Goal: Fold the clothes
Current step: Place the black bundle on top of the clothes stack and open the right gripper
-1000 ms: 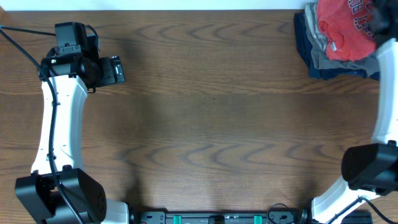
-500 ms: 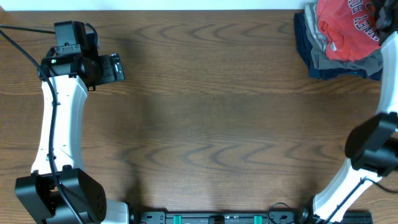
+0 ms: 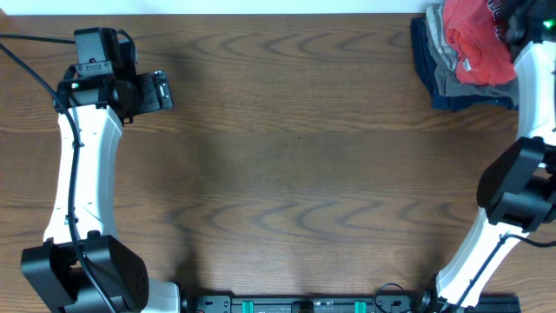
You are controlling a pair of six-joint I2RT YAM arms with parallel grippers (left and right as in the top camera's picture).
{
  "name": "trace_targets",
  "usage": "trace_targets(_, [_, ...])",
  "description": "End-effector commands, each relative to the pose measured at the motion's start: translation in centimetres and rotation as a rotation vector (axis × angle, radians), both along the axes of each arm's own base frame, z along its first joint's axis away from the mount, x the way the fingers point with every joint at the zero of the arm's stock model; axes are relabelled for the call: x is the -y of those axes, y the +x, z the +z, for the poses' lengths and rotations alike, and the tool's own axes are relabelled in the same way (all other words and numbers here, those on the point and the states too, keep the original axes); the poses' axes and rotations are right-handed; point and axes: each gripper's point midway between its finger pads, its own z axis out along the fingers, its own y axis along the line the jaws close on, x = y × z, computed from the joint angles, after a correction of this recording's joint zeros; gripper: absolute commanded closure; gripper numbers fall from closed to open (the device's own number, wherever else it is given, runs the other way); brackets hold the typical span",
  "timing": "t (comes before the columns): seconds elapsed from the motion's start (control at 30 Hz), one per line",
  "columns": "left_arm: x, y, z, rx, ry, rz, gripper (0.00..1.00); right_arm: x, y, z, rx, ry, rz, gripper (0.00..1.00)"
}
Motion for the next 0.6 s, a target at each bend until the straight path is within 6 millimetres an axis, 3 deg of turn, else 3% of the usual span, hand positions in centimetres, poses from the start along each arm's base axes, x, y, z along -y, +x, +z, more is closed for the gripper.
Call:
trace_targets(0.0, [-0.3,0.4,0.1,0.004,0.002,0.016,0.02,-5.0,1.2,-2.9,-0.065,0.087,0.123,0.99])
trace_targets(0.07, [-0.3,0.4,0.1,0.004,0.002,0.016,0.02,-7.1,0.8,-4.6,-0.123,0.137,0.17,0.9])
trace_targets(0.1, [-0.3,0.4,0.1,0.004,0.002,0.016,0.02,-8.0,0.6,-5.4,-0.156,0.154,0.188,0.75])
trace_targets(0.13, [-0.3,0.4,0.1,0.004,0.002,0.016,0.02,-8.7,0.3,-5.9,-0.176,0.175,0.19,0.47])
trace_targets(0.17, [-0.3,0.4,0.1,0.004,0.003,0.016,0.02,-9.1,0.1,-6.2,-0.181,0.208,0.174,0.05])
trace_targets(0.2, [-0.3,0.4,0.1,0.004,0.002,0.016,0.02,-9.5,0.1,-6.3,-0.167,0.263,0.143,0.01])
trace_targets(0.37, [-0.3,0.4,0.1,0.004,0.002,0.016,0.02,-11.0,0.4,-4.7,-0.053,0.526,0.032,0.01])
trace_targets(0.47, [-0.3,0.3,0.1,0.004,0.002,0.016,0.02,-11.6,0.0,-2.6,0.008,0.633,-0.005,0.01])
trace_targets(0.57, [-0.3,0.3,0.1,0.004,0.002,0.016,0.02,-12.4,-1.1,0.8,0.067,0.736,-0.023,0.01])
